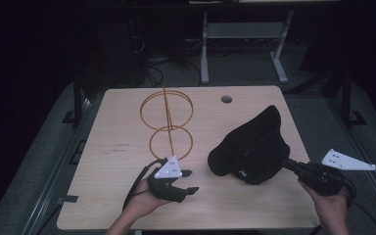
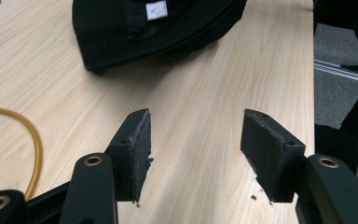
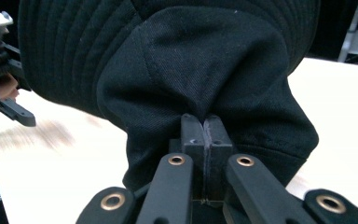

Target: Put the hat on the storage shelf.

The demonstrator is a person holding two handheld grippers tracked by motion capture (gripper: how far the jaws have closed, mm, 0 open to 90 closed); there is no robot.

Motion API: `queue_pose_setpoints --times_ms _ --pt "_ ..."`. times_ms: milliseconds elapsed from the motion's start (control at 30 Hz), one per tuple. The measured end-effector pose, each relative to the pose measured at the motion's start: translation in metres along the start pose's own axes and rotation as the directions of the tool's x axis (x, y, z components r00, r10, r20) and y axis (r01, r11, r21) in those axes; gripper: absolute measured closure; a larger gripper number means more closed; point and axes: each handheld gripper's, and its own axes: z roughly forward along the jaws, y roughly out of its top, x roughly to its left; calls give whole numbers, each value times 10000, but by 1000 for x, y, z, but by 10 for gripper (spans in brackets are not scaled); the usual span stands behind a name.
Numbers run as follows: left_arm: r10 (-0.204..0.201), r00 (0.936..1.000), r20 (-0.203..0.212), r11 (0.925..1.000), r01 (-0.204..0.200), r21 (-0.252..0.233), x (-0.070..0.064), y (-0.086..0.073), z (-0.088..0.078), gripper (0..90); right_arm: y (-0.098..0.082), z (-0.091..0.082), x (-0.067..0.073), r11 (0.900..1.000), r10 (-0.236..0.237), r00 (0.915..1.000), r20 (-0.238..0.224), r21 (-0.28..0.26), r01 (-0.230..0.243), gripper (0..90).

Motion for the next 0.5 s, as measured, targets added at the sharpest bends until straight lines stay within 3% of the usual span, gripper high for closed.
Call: queue_pose_setpoints --times_ms 267,500 --pt "-110 9999 -91 9999 111 100 2 -14 -4 426 26 2 2 9995 -191 9994 -301 -241 183 899" --pt "-258 9997 -48 9995 259 196 3 -26 -5 425 44 10 -2 9981 350 9952 -914 -468 -394 899"
